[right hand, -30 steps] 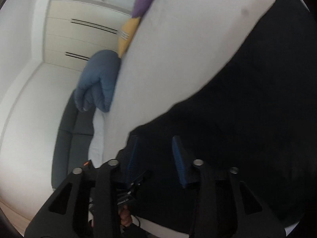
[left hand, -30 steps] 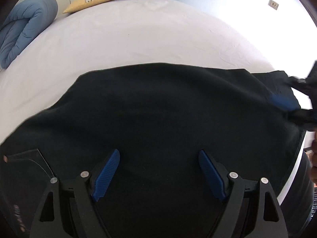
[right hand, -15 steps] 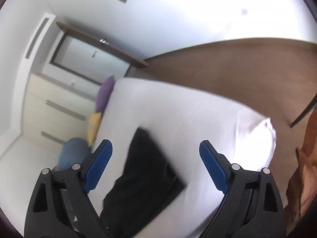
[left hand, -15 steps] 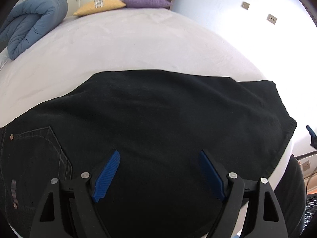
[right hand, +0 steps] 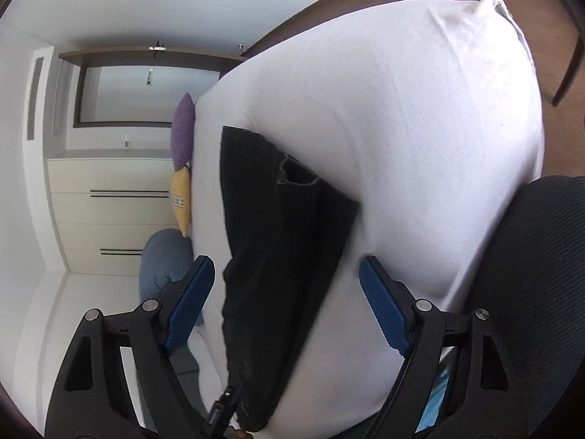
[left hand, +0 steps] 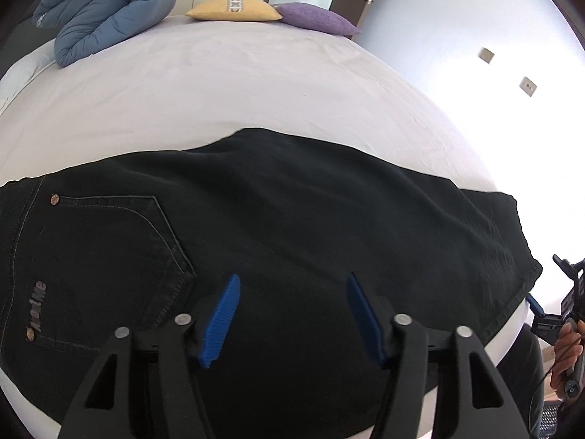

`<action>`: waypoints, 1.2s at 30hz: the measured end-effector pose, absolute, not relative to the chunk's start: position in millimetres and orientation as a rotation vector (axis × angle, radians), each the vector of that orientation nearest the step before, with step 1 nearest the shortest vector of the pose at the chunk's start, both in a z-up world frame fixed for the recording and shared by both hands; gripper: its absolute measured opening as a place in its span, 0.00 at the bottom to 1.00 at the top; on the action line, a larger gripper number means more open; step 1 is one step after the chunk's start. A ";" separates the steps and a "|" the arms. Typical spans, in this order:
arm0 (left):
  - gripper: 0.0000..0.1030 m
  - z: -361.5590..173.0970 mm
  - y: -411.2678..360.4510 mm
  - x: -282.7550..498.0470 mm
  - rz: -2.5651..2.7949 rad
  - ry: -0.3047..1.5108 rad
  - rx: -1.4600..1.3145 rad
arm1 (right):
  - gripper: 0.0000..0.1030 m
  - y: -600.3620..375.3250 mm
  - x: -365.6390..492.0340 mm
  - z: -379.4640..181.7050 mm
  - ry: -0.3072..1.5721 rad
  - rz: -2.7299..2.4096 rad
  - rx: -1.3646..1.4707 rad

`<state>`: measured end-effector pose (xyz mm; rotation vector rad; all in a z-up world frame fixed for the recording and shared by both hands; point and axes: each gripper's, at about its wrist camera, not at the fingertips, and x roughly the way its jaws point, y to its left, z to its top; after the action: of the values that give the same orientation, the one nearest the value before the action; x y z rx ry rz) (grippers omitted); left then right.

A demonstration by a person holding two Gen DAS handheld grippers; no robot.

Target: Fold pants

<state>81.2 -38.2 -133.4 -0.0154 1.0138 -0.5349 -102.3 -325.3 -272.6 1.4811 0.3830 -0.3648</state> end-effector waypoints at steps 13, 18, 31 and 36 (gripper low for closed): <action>0.57 -164.3 -55.7 91.5 -0.532 1.071 0.004 | 0.14 -344.6 -97.3 -306.1 0.220 -0.294 1.584; 0.37 -167.2 -33.5 93.1 -0.520 1.064 -0.048 | 0.05 -348.7 -66.2 -308.7 0.244 -0.333 1.549; 0.10 -176.6 1.8 103.0 -0.533 1.067 -0.213 | 0.04 -276.8 71.8 -152.8 0.557 -0.443 0.706; 0.08 -172.8 8.2 109.6 -0.533 1.089 -0.257 | 0.04 -123.9 176.6 -167.3 0.860 -0.238 0.048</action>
<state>109.6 8.2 -172.8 -0.2572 1.0889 -0.5334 176.6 -123.9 -167.3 0.0485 0.8601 -0.2379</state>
